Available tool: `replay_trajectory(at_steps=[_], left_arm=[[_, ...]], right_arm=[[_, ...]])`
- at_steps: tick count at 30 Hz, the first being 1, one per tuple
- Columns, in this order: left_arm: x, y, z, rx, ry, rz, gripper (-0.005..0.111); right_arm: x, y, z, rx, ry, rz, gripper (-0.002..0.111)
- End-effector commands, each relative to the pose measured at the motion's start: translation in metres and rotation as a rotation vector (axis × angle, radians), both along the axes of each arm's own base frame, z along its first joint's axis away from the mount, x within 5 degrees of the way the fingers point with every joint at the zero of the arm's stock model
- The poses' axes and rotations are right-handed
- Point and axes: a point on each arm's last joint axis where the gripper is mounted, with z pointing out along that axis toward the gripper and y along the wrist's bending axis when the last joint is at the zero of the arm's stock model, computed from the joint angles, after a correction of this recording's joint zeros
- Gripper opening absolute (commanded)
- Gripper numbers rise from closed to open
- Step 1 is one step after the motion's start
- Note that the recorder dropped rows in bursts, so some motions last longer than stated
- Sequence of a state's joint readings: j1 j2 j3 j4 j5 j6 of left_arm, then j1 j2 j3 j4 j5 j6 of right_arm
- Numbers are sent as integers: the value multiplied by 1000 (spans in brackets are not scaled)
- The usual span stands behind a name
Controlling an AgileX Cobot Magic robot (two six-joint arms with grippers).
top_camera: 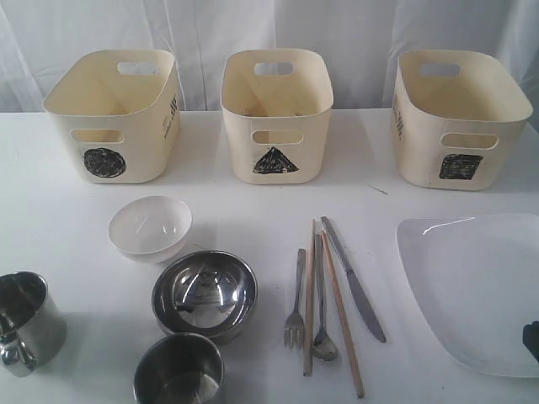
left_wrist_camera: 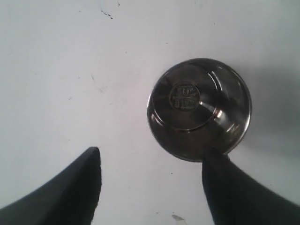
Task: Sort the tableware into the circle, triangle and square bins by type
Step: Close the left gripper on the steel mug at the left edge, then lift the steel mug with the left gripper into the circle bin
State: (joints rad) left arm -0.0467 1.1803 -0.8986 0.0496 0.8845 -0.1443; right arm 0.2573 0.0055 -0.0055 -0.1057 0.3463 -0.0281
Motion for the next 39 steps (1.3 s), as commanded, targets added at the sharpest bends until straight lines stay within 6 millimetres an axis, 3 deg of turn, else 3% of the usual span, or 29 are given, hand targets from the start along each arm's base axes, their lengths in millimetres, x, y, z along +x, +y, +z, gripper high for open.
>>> replay_trajectory(at_steps=[1,9,11,15,17,20,23,24,28,30,33,39], left_arm=[[10,-2,-20,1,30,0,66],[25,-3,-83,-8,86,13,64],[30,-4,-96,-11,80,28,49],[40,-4,-100,-20,9,52,0],[45,-5,-83,-39,-23,61,0],[48,-10,-31,-108,-126,81,0],[58,-10,34,-100,-396,5,0],[65,-11,59,-90,-495,-22,0],[97,-10,108,-92,-624,-23,0],[121,-11,118,-89,-650,-29,0],[163,-13,115,-75,-663,-48,0],[241,-16,90,-63,-672,-59,0]], right_arm=[[0,0,-1,7,-1,1,0],[0,0,-1,7,-1,1,0],[0,0,-1,7,-1,1,0],[0,0,-1,7,-1,1,0],[0,0,-1,7,-1,1,0],[0,0,-1,7,-1,1,0],[0,0,-1,7,-1,1,0],[0,0,-1,7,-1,1,0],[0,0,-1,7,-1,1,0],[0,0,-1,7,-1,1,0],[0,0,-1,7,-1,1,0],[0,1,-1,29,5,3,0]])
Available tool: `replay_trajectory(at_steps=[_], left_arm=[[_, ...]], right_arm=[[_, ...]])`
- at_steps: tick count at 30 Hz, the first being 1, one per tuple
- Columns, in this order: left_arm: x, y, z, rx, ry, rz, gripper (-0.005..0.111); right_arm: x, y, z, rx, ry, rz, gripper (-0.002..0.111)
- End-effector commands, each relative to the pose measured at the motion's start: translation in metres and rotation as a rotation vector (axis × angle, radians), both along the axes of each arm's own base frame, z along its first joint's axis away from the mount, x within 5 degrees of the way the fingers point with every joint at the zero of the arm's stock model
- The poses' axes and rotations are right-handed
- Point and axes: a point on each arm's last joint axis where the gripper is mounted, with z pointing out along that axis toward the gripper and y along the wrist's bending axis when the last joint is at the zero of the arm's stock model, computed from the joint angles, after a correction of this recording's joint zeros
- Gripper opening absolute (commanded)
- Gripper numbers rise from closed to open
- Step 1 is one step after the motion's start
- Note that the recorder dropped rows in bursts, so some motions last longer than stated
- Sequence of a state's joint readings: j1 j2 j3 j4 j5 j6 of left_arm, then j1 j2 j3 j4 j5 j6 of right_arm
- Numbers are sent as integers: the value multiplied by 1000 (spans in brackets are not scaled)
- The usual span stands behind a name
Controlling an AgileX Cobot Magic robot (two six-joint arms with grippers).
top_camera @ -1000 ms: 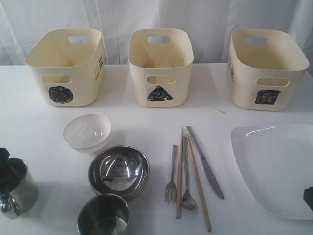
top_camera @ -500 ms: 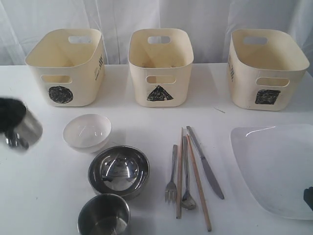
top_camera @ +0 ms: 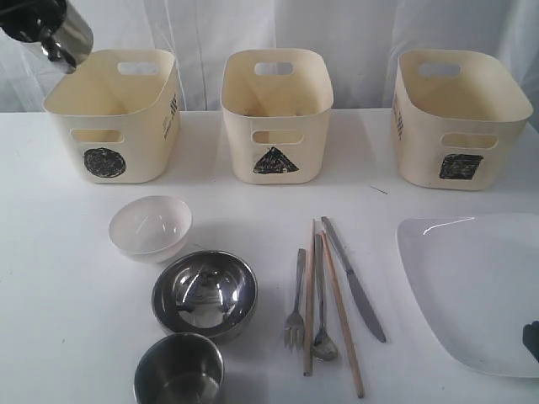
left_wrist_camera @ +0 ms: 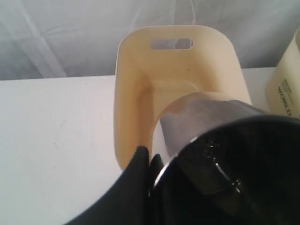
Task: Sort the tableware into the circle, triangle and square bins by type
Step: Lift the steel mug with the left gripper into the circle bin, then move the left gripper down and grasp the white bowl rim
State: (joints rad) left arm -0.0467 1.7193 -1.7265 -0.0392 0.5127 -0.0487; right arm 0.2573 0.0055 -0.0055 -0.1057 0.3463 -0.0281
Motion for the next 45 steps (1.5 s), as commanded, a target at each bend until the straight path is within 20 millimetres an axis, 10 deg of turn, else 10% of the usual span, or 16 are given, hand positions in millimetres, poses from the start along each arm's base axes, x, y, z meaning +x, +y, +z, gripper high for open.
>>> replay_trajectory(at_steps=[1,7,12,17,26,36,45], left_arm=[[53,-3,-24,10,-4,-15,0],[112,-7,-81,18,13,-28,0],[112,-16,-83,-78,22,-83,35],[76,-29,-40,-92,101,-238,40],[7,-34,-25,-91,217,-278,40],[-69,-25,-73,-97,335,-222,40],[-86,-37,-159,-288,495,-193,52]], right_arm=[[0,1,-1,41,9,4,0],[-1,3,-2,87,21,8,0],[-1,3,-2,87,21,8,0],[-1,3,-2,87,21,8,0],[-1,3,-2,87,21,8,0],[-1,3,-2,87,21,8,0],[-1,3,-2,87,21,8,0]])
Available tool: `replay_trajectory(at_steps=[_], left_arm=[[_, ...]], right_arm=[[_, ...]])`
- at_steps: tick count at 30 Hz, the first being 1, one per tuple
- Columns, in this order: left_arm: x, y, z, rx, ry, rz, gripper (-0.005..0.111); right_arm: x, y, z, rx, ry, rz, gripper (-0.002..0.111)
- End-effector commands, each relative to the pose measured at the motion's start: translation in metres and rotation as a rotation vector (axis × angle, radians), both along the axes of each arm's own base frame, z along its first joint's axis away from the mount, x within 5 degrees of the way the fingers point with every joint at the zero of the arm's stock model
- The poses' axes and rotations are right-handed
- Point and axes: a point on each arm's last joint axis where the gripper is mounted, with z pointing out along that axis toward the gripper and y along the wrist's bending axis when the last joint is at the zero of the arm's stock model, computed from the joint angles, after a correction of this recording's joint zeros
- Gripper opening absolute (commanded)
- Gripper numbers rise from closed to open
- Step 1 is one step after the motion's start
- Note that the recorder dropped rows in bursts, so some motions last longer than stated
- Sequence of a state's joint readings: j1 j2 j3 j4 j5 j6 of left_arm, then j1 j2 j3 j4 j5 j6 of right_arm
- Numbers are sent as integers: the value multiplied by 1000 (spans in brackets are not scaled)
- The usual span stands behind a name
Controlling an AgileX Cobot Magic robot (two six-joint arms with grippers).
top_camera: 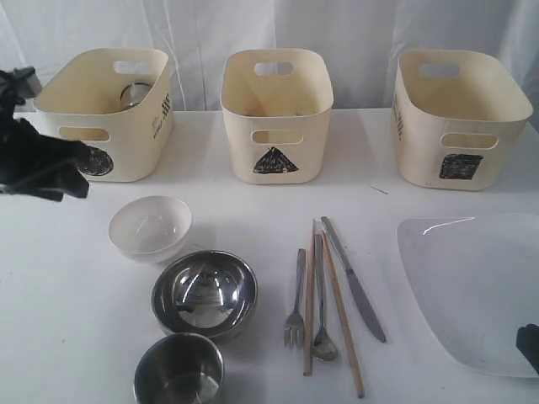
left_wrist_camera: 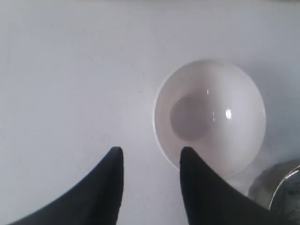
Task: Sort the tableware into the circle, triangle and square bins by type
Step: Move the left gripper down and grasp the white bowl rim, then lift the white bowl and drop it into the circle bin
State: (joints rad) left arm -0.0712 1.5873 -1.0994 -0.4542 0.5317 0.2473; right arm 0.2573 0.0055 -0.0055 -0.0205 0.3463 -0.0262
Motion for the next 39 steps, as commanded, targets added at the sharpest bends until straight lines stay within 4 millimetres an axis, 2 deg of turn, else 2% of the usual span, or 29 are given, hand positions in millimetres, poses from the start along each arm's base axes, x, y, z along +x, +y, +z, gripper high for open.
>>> replay_trajectory(at_steps=[1,10,16,26,32,34,36,37,38,39], left_arm=[[-2,-12,-25,-96,43,-6,55],[11,-41,-44,-59,-40,-20,58],[20,-40,-69,-33,-2,2,58],[22,-40,-75,-19,-3,-1,58],[26,-39,-94,-3,27,19,58],[30,-38,-101,12,17,39,52],[30,-37,-96,2,9,57,33],[29,-37,-86,-5,-17,56,19],[27,-37,-79,-11,-33,53,11],[25,-37,-59,-22,-87,45,0]], right_arm=[[0,0,-1,3,-1,1,0],[0,0,-1,3,-1,1,0],[0,0,-1,3,-1,1,0],[0,0,-1,3,-1,1,0],[0,0,-1,3,-1,1,0],[0,0,-1,3,-1,1,0],[0,0,-1,3,-1,1,0],[0,0,-1,3,-1,1,0],[0,0,-1,3,-1,1,0],[0,0,-1,3,-1,1,0]])
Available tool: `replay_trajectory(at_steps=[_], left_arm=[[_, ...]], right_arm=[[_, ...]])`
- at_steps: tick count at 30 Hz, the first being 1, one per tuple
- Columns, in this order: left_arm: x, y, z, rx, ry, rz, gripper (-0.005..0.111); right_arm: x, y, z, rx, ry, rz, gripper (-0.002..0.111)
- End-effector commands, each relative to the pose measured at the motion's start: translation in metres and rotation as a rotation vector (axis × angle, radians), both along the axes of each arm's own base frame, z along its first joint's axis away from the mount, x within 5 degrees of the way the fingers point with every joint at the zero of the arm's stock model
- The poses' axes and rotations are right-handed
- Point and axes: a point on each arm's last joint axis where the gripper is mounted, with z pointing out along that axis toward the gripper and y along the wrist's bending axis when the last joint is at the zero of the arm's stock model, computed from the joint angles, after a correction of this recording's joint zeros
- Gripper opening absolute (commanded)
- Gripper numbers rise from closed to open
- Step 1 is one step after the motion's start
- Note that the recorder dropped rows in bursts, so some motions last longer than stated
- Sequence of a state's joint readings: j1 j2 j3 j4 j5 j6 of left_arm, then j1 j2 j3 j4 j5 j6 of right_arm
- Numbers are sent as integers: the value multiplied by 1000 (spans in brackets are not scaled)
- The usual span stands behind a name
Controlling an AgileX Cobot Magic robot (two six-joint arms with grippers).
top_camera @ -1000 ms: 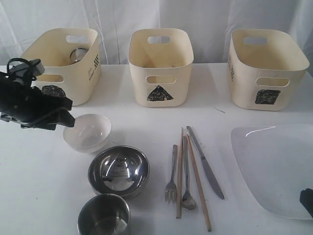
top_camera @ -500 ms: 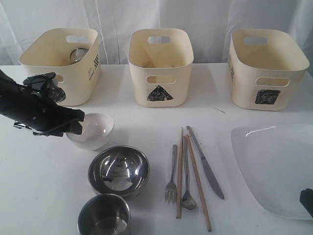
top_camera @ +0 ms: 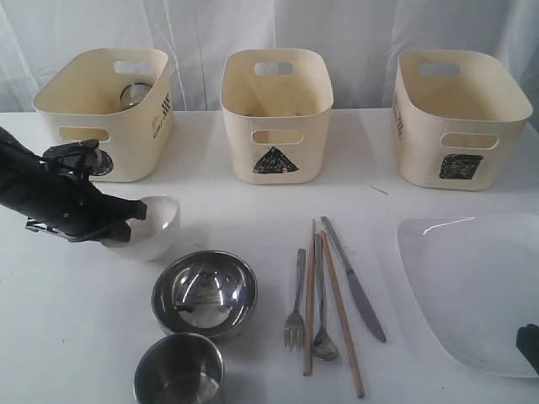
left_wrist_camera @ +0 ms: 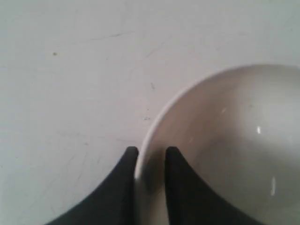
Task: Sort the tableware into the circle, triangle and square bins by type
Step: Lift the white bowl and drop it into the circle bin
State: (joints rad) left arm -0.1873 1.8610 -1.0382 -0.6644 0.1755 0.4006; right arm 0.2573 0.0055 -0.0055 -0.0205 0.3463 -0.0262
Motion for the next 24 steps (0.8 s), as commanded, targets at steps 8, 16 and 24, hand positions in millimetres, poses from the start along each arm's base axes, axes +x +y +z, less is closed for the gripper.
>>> replay_trajectory(at_steps=[8,16,24], left_arm=[[28,50,207,90,-716,62,0],[125,68,172,96,-669,71,0],[159,66,136,90,-621,54,34]], right_arm=[[0,0,-1,3,-1,1,0],[0,0,-1,3,-1,1,0],[0,0,-1,3,-1,1,0]])
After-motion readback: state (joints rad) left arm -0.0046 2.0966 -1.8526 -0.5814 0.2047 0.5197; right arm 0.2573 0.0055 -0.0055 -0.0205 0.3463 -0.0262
